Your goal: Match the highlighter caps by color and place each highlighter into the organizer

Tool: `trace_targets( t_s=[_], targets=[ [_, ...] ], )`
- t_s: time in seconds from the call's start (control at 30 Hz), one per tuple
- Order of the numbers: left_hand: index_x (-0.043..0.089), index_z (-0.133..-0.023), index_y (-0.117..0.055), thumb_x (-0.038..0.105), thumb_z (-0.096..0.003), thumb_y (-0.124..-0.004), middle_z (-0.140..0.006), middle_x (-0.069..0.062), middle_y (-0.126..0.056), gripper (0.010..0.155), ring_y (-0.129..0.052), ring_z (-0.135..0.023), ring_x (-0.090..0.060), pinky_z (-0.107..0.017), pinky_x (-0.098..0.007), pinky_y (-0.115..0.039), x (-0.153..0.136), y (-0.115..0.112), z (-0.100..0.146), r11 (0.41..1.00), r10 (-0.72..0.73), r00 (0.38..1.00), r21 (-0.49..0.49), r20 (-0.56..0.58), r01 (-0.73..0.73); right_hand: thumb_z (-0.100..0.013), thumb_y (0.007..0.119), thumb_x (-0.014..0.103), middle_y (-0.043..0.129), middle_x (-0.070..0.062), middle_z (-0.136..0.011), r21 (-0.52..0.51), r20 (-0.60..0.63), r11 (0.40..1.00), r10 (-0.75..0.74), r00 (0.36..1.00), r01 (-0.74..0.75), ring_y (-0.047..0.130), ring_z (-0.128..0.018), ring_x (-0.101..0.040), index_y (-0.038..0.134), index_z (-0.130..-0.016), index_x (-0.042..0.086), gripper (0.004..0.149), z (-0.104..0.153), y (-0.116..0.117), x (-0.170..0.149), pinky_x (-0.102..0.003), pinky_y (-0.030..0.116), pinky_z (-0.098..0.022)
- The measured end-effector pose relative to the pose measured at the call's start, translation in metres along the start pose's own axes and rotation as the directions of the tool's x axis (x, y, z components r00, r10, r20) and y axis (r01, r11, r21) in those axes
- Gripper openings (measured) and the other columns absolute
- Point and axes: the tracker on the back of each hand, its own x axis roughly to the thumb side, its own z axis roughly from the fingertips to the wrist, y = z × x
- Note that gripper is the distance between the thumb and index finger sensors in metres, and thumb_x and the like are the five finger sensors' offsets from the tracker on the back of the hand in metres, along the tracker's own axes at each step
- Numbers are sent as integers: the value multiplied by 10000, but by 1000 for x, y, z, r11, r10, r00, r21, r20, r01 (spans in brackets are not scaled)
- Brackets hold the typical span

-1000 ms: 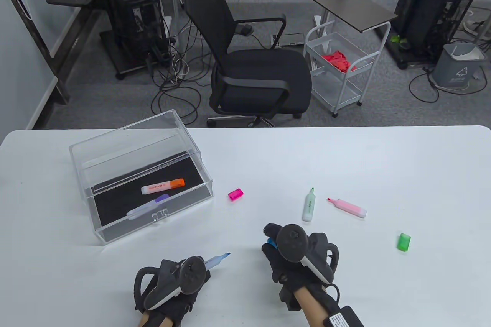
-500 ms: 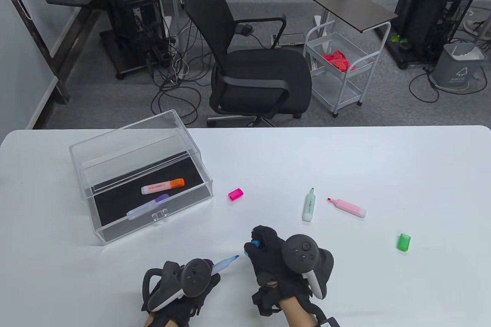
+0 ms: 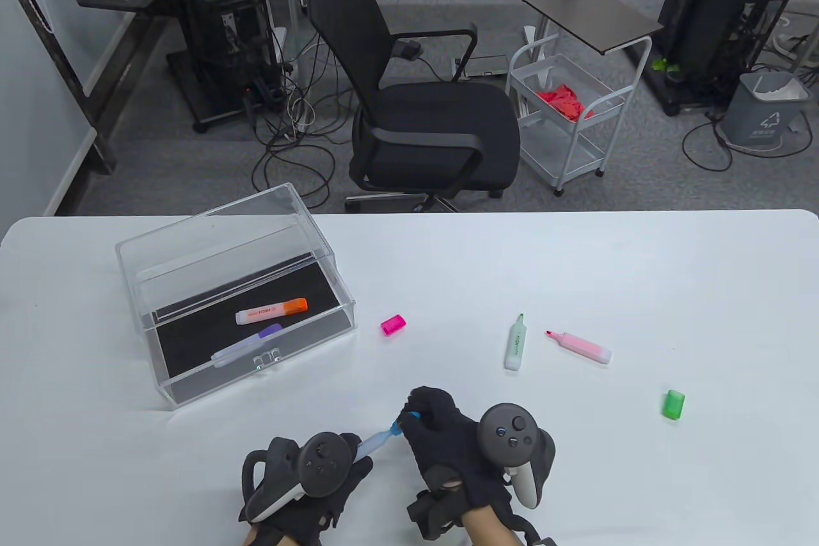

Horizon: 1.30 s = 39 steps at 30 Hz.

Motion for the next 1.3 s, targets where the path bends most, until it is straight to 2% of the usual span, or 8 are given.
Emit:
trace_targets(
  t_s=[0.33, 0.43, 0.53, 0.63, 1.0, 1.1, 1.2, 1.3],
  targets=[
    [298, -881, -755, 599, -431, -687, -521, 166, -931, 546, -1043, -259, -66, -258, -291, -929, 2, -1, 3, 1000, -8, 999, 11, 45, 7, -416, 804, 415, 996, -96, -717, 57, 27, 997, -62, 998, 60, 995, -660, -331, 777, -796, 221, 428, 0, 4, -4, -612, 704, -572],
    [305, -884, -748, 596, -430, -686, -526, 166, -925, 542, -1035, -265, -69, -265, -295, -923, 3, 0, 3, 1000, -10, 998, 18, 56, 9, -422, 773, 441, 992, -117, -696, 94, 46, 995, -47, 998, 42, 971, -641, -349, 774, -825, 203, 468, 0, 5, -4, -611, 695, -565],
    [304, -886, -746, 590, -433, -686, -526, 161, -923, 539, -1028, -263, -74, -264, -300, -919, 10, -1, 5, 1000, -14, 996, 14, 84, 13, -428, 676, 503, 981, -130, -657, 206, 44, 978, 0, 999, -9, 941, -607, -363, 770, -853, 188, 538, -2, 13, -4, -612, 677, -549],
    [308, -882, -745, 593, -430, -678, -520, 168, -922, 539, -1024, -253, -65, -258, -292, -920, 12, -1, 7, 997, -74, 994, 20, 80, 73, -432, 629, 500, 966, -125, -595, 275, 49, 959, 54, 997, -65, 925, -551, -361, 768, -847, 174, 545, -3, 15, -4, -616, 673, -518],
    [292, -842, -752, 571, -421, -676, -466, 159, -915, 510, -995, -181, -71, -199, -305, -913, 20, 1, 11, 994, -99, 989, 46, 112, 95, -433, 600, 467, 957, -68, -441, 251, 121, 956, 128, 984, -155, 947, -411, -320, 765, -804, 130, 527, 4, 16, 13, -603, 735, -417],
    [296, -838, -754, 577, -424, -675, -465, 162, -917, 506, -998, -183, -72, -201, -304, -916, 19, 0, 11, 993, -118, 987, 44, 109, 114, -436, 600, 463, 950, -75, -472, 282, 115, 946, 129, 985, -157, 939, -439, -327, 747, -819, 129, 529, 5, 18, 11, -607, 725, -432],
    [312, -846, -749, 587, -428, -675, -483, 165, -916, 506, -1003, -212, -76, -228, -306, -915, 16, 0, 11, 992, -125, 989, 42, 78, 122, -443, 609, 473, 941, -109, -585, 279, 99, 943, 159, 982, -181, 914, -548, -362, 704, -874, 138, 554, 6, 21, 12, -620, 682, -499],
    [330, -857, -741, 597, -430, -676, -502, 173, -912, 508, -1007, -241, -75, -253, -304, -914, 11, -1, 8, 985, -165, 985, 57, 42, 162, -433, 623, 516, 826, -163, -870, 271, 80, 931, 232, 969, -245, 773, -802, -436, 581, -985, 206, 634, 5, 25, 11, -665, 540, -635]
  ],
)
